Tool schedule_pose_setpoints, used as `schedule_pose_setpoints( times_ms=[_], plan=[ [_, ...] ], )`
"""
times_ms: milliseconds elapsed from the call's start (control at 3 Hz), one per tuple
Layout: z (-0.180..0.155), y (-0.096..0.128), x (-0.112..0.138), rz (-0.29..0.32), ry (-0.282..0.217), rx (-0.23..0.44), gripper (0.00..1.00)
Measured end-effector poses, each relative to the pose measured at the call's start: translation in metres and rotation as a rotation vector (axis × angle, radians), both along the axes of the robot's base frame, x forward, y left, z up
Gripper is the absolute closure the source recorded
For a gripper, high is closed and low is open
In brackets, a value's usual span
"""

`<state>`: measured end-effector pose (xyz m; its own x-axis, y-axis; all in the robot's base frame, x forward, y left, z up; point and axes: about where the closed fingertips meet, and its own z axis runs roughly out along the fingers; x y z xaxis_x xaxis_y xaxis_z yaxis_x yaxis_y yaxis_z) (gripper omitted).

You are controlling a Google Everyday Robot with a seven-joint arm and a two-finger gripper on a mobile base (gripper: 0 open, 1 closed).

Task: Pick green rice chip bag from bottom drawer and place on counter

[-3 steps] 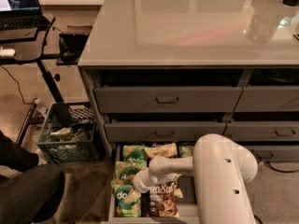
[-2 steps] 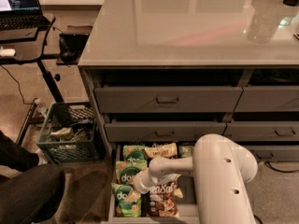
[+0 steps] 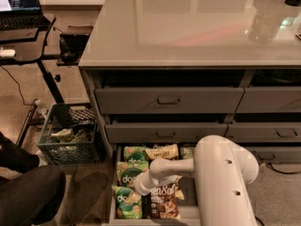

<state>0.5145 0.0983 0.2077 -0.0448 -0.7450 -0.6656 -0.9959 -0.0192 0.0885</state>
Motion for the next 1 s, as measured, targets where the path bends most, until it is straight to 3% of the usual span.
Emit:
schedule_pose_setpoints(
  times_ms=[333, 1000],
  plan=[
    [0.0, 0.0, 0.0, 0.0, 0.0, 0.0, 1.0],
    [0.013, 0.004, -0.025, -0.011, 0.007, 0.079, 1.0]
  ],
)
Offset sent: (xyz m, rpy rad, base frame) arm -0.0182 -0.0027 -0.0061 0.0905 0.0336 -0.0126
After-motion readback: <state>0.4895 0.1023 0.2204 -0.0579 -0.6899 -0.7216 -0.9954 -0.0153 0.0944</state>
